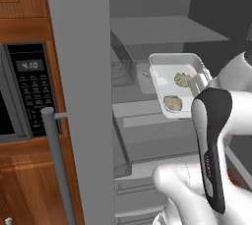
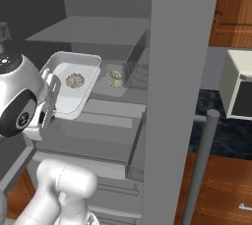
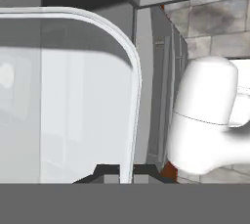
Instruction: Place two dumplings into each of the tupperware containers and then place the containers in the fridge.
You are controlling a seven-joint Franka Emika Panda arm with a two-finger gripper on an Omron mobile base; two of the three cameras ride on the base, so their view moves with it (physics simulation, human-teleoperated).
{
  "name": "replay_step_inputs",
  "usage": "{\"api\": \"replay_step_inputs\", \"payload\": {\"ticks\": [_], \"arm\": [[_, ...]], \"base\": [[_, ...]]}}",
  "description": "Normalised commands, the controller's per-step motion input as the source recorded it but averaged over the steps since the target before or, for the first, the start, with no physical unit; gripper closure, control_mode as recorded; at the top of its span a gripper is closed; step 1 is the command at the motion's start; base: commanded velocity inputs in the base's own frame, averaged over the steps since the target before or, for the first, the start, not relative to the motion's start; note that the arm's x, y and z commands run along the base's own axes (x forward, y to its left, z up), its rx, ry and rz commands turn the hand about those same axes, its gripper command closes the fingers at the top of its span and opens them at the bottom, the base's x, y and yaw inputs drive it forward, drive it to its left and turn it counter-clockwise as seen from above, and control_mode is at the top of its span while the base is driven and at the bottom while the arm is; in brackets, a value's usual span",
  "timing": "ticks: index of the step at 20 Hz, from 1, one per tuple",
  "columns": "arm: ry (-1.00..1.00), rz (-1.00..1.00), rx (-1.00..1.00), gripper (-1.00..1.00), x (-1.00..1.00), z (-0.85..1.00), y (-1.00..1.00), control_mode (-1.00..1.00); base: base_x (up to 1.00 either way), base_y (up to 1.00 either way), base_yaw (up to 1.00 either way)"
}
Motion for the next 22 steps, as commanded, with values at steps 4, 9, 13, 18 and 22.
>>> {"api": "replay_step_inputs", "payload": {"ticks": [4,9,13,18,22], "arm": [[-0.46,0.0,0.0,1.0,-0.32,0.44,-0.02,-1.0],[-0.01,0.0,0.0,1.0,0.47,0.74,0.0,-1.0],[0.0,0.0,0.0,1.0,0.84,0.86,-0.08,-1.0],[0.0,0.0,0.0,1.0,0.97,0.62,-0.04,-1.0],[0.0,0.03,0.0,1.0,0.82,0.02,-0.29,-1.0]], "base": [[0.0,0.0,0.0],[0.0,0.0,0.0],[0.0,0.0,0.0],[0.0,0.0,0.0],[0.0,0.0,0.0]]}}
